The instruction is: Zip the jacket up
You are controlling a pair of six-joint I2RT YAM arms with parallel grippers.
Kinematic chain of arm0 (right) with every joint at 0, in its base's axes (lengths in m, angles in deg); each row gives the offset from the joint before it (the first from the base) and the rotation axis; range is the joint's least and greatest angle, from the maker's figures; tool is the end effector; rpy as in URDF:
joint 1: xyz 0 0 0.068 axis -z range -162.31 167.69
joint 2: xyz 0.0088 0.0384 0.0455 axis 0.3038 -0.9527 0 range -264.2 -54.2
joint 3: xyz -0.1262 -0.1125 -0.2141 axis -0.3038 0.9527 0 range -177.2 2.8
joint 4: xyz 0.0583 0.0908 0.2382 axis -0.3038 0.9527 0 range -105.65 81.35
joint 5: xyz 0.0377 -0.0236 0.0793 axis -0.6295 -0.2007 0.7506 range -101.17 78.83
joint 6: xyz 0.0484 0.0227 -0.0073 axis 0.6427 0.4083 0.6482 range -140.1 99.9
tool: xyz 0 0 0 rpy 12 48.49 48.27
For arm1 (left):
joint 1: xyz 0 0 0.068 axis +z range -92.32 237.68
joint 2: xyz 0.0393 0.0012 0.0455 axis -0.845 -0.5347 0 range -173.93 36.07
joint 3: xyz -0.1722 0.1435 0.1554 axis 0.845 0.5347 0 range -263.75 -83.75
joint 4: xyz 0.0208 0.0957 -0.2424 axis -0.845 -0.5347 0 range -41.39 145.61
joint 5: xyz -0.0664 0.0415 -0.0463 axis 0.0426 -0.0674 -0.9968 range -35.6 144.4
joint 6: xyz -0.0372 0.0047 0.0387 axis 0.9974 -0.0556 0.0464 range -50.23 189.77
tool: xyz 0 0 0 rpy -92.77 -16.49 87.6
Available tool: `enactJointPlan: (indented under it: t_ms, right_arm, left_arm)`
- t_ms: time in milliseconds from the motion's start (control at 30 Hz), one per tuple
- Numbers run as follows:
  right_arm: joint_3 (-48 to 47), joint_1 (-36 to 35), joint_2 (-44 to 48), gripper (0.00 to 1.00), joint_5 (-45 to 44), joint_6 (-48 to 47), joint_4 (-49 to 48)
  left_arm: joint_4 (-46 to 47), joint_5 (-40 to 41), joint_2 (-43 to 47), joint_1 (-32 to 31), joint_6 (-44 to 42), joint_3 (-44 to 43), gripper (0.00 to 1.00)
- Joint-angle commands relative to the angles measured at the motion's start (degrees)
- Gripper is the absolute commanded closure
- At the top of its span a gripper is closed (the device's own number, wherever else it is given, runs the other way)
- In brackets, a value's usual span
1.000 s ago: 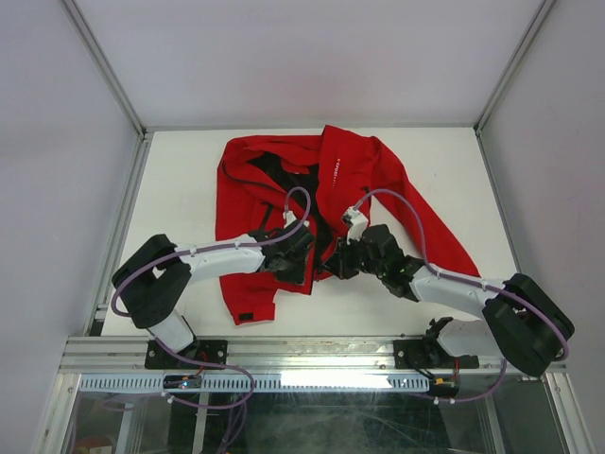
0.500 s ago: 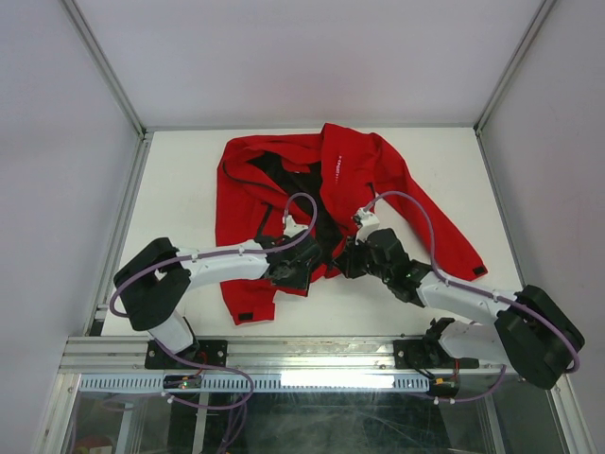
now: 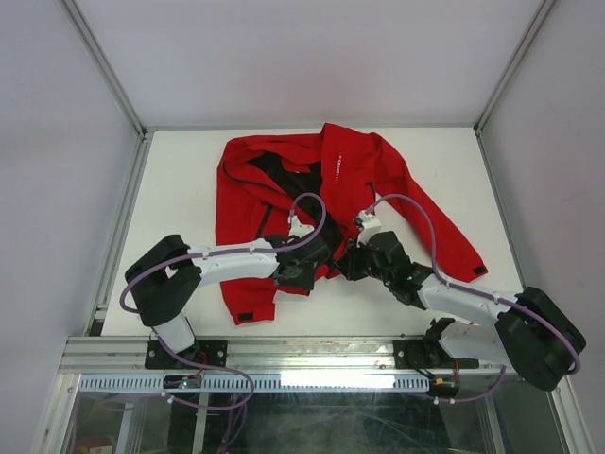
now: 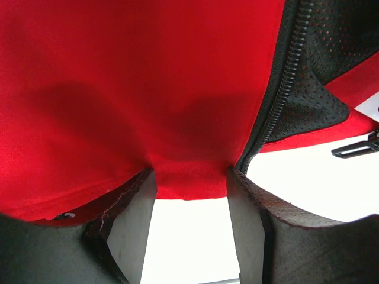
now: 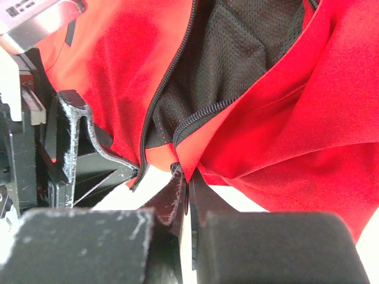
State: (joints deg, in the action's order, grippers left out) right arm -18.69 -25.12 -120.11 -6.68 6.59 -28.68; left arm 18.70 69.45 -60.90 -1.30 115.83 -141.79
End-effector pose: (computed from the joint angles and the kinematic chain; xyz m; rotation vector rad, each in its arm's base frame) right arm 0.1616 0.1534 0.1688 -0.3599 2.1936 0.7827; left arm 0.1660 -0.2583 0.1632 0.2677 2.7712 -0.0508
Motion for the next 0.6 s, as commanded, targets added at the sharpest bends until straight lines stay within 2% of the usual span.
enactJointPlan:
  t_ms: [0,133,233,367,567]
  right_arm:
    - [0.35,-0.08,2.24,1.0,-1.42,-0.5,-3.37]
    - [0.46,-0.08,3.25,1.0,-1.65,-0.66,-2.77]
    - [0.58,-0.08,4.04,1.0,-1.81,-0.72,-2.3]
    - [0.48,-0.08,4.64,1.0,-2.01,-0.77,-1.45]
    - [-0.39,-0.08,5.0,1.0,-2.31,-0.98,0.32]
  left_arm:
    - [0.65,1.3,-6.45,-0.89,2.96,1.06,0.48]
    - [0.51,1.49,-12.16,-2.08,4.45,2.28,0.49]
    - [0.42,2.12,-16.32,-3.06,5.16,2.79,0.54]
    - [0.42,3.39,-16.78,-3.16,5.07,3.15,0.72]
    - [0.06,5.52,-9.6,-3.05,4.02,2.7,0.97]
